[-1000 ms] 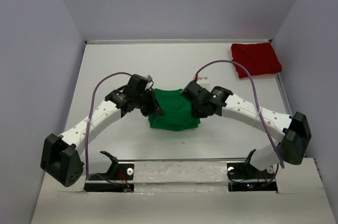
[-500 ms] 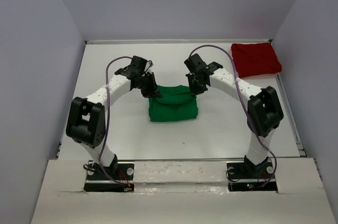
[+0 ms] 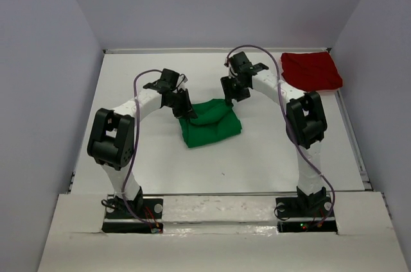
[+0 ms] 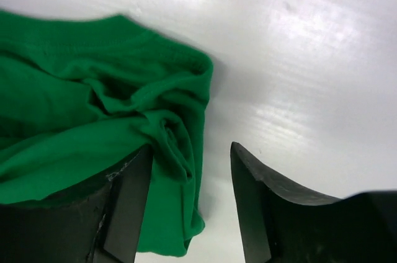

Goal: Fold and stack the t-shirts
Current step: Fold the tshirt

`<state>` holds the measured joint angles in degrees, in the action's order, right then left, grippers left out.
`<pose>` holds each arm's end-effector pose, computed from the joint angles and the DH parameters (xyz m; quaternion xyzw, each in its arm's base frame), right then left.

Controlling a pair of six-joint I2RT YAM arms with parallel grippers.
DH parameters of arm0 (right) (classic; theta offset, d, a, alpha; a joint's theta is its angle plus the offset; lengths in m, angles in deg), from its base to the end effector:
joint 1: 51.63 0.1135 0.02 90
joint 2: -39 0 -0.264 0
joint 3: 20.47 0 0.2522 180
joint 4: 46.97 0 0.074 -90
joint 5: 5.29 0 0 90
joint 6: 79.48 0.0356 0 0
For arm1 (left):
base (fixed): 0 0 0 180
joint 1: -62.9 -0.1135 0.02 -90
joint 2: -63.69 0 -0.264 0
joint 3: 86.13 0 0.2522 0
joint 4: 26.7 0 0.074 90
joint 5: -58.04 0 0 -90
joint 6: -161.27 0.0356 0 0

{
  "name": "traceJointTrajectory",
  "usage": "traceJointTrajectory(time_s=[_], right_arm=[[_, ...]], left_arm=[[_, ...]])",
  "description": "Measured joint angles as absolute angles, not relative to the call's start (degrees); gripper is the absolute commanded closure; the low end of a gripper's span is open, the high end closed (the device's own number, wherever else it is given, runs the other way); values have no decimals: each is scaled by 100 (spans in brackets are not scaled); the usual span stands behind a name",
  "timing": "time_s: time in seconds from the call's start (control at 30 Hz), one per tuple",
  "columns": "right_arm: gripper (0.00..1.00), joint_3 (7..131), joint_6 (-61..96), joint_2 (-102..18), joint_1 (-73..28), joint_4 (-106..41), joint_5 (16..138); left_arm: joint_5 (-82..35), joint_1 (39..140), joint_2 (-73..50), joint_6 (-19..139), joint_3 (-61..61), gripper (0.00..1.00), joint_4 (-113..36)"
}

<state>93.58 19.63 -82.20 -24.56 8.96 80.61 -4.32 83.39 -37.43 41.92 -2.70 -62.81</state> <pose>0.4054 0.2100 0.2103 -0.1599 0.9587 0.1053 0.2103 0.3441 -0.1462 0.2107 0.0027 0.9260 -0.3330 0.1779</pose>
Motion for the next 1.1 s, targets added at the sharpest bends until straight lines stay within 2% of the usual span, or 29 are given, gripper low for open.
traceJointTrajectory(time_s=[0.37,0.5,0.53,0.57,0.6,0.63,0.67,0.73,0.77,1.1], right_arm=[[33,10460,1670,-8365,-2614,1001,8201],[48,10412,1694,-8258,-2611,1189,8199],[70,10274,1744,-8137,-2611,1211,8133],[84,10160,1759,-8006,-2611,1226,8094],[99,9996,1766,-7834,-2611,1237,8048],[100,9850,1843,-7685,-2611,1244,8022],[100,9625,1858,-7451,-2611,1241,7958],[100,9360,1910,-7178,-2609,1265,7915],[100,9207,1926,-7018,-2605,1270,7889],[100,8663,1963,-6817,-2089,1261,7652]], left_arm=[[-725,8273,-3737,4210,-534,100,-6039],[-1131,8024,-3614,3996,-972,99,-5956],[-1256,7932,-3558,3928,-1035,90,-5964],[-1317,7862,-3514,3921,-1052,86,-5964],[-1389,7799,-3472,3906,-1050,68,-5962],[-1433,7744,-3446,3880,-1037,53,-5956],[-1492,7683,-3442,3899,-991,29,-5971],[-1564,7637,-3444,3902,-875,8,-5975],[-1571,7635,-3444,3867,-790,1,-5978],[-1590,7666,-3448,3948,-419,3,-5978]])
